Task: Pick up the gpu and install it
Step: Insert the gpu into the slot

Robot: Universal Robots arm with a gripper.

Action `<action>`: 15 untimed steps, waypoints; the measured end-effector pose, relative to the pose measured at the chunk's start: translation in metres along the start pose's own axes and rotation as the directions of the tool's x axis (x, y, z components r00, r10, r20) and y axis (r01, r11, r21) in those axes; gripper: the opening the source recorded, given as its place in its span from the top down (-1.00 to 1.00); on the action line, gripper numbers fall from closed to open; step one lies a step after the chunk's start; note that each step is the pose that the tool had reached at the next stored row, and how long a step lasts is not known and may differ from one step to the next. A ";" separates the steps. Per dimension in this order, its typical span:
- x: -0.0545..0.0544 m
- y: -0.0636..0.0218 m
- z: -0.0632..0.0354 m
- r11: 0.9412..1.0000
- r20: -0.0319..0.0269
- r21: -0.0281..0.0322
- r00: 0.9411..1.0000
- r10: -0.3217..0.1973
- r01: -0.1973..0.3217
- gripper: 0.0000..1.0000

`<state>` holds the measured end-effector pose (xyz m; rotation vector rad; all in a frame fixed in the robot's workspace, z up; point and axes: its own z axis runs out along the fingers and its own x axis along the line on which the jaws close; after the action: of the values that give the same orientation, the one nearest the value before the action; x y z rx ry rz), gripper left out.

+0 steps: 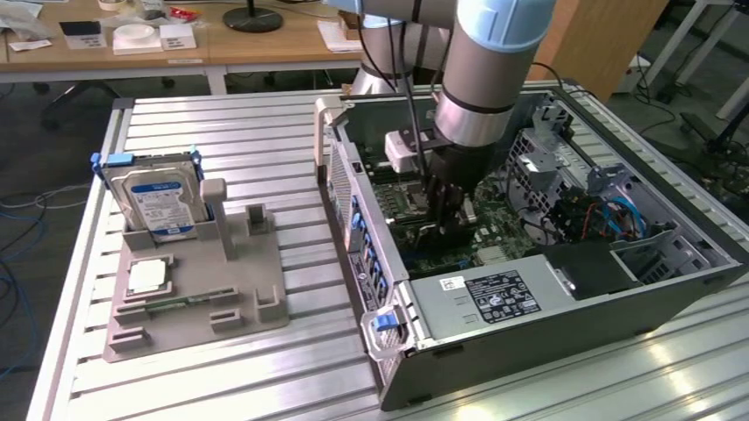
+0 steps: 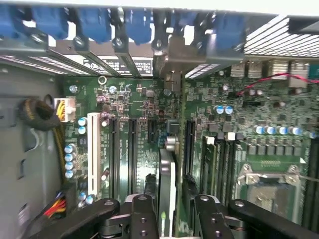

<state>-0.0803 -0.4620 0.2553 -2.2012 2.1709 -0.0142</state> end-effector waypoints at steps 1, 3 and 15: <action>0.000 -0.0002 -0.0039 1.000 0.000 0.001 1.000 0.000 0.000 0.29; 0.000 -0.0005 -0.0113 1.000 0.000 0.003 1.000 0.000 0.000 0.29; -0.001 -0.0009 -0.0205 1.000 0.000 0.005 1.000 0.000 0.000 0.69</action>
<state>-0.0803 -0.4619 0.2758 -2.1986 2.1681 -0.0199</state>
